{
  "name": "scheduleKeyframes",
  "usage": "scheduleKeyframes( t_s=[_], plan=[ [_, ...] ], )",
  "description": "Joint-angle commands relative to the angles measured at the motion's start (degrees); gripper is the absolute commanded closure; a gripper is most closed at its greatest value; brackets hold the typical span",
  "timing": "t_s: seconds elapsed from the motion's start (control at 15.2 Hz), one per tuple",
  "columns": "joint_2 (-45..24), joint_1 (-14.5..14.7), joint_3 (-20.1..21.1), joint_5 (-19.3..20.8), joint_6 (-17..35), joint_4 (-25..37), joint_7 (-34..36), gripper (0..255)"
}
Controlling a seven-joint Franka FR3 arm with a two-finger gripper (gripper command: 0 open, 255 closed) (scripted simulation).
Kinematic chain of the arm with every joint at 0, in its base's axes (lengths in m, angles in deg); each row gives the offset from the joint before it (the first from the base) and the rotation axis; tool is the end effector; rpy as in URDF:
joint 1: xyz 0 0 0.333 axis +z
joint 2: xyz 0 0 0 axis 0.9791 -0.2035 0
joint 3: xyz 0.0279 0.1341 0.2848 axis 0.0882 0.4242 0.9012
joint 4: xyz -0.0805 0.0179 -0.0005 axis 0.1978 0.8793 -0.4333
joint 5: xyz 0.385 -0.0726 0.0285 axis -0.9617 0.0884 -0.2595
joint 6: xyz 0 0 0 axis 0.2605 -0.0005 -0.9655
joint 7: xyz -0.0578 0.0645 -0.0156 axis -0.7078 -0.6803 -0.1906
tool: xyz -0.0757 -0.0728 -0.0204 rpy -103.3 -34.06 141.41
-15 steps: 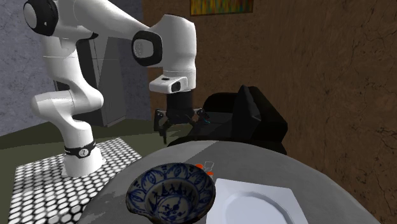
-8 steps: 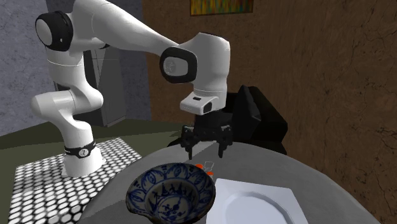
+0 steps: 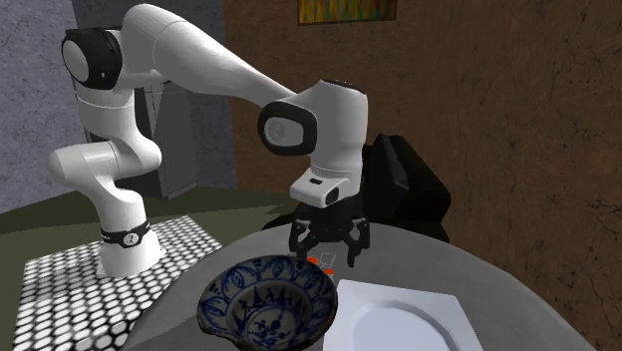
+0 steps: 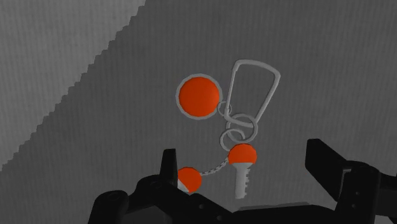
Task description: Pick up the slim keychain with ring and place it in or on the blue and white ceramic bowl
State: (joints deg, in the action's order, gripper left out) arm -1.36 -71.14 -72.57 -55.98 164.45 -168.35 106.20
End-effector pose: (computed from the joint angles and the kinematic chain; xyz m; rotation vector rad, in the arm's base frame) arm 0.6196 0.2424 0.3415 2.9694 -0.9609 -0.1214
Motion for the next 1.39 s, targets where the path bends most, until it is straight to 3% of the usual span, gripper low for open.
scheduleKeyframes(
  t_s=[0.0, 0.46, 0.53, 1.32],
  plan=[
    [-0.38, 0.01, -0.08, 0.13, 0.92, -0.54, 0.05, 0],
    [-0.39, 0.02, -0.08, 0.13, 0.90, -0.51, 0.05, 0],
    [-0.39, 0.02, -0.08, 0.13, 0.90, -0.51, 0.05, 255],
    [0.60, -0.09, 0.10, -0.17, -0.95, 0.39, -0.09, 255]
  ],
)
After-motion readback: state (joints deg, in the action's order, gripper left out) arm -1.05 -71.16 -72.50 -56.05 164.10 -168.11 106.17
